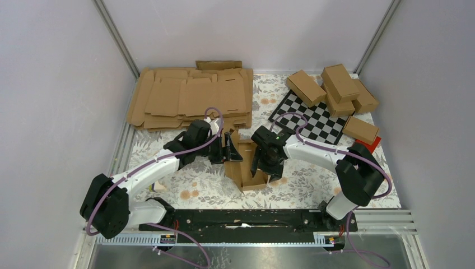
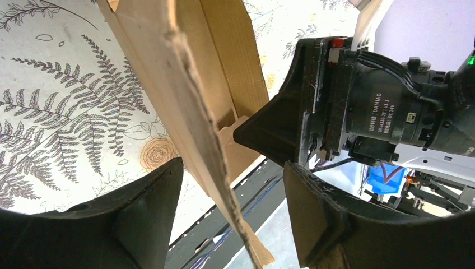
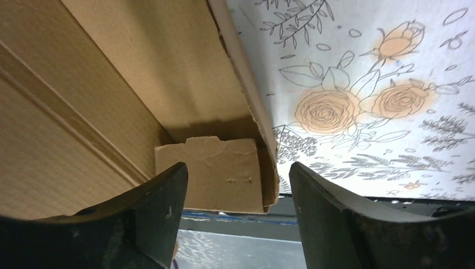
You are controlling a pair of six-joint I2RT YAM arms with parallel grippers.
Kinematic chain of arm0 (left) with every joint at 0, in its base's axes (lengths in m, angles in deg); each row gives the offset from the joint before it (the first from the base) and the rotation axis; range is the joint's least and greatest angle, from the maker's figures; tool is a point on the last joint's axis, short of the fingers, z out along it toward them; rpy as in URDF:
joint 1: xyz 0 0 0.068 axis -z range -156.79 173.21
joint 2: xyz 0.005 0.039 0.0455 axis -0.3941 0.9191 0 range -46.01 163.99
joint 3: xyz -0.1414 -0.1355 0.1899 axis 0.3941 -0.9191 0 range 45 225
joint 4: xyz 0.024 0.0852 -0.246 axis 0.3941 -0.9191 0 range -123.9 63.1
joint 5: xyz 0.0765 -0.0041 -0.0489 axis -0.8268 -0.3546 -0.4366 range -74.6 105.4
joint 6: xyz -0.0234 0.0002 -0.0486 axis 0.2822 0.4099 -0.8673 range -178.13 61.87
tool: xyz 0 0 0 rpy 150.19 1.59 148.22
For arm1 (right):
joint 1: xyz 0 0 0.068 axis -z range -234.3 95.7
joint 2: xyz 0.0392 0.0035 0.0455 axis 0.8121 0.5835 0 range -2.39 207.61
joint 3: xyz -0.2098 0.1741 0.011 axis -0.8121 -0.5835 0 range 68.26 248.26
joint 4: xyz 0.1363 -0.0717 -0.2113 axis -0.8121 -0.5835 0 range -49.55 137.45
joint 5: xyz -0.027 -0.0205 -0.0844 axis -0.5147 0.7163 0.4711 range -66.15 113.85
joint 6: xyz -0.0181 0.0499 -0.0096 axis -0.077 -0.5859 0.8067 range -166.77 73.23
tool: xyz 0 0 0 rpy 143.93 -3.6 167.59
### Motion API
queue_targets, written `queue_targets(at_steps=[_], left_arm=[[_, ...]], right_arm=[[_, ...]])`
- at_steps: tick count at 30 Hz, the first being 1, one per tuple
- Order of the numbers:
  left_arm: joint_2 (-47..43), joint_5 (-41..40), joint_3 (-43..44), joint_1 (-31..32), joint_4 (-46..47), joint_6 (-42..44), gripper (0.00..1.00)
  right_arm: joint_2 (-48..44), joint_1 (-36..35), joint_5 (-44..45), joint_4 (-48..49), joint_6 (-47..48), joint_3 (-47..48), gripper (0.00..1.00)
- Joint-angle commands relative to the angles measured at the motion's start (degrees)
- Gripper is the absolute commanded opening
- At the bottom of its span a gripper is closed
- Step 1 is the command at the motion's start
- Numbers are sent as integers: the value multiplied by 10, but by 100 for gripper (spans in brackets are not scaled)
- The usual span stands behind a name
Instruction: Fold the paper box
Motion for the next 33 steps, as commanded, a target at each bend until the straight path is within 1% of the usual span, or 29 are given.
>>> queue_targets(at_steps=[1,3,5,9,14,18,21,23,26,29,31,33], left_arm=[[-15,10,-3,-4,28,-2,68],[-13,12,-4,-4,30,0,67],[-10,14,-7,-5,36,-2,66],[-5,16,-8,-6,43,-2,65],[-6,14,-8,-7,42,4,66],[-4,17,-9,-13,41,6,66],[-6,19,-7,-19,35,12,66],[-6,22,-4,-22,29,17,67],[-2,25,2,-25,18,28,72],[10,29,12,-27,14,38,73],[27,30,22,-28,7,47,70],[50,32,40,-29,-12,63,61]], right_arm=[[-14,4,43,20,39,-6,80],[-20,4,64,20,57,-2,89],[-19,4,76,20,78,3,93],[-14,4,87,27,123,10,94],[-32,9,121,49,187,18,98],[-42,28,125,78,243,20,99],[-38,47,145,85,273,27,99],[-36,59,145,101,293,30,99],[-34,77,124,128,314,38,99],[-30,89,119,150,322,44,99],[-27,98,117,156,323,46,99],[-31,105,114,156,322,46,99]])
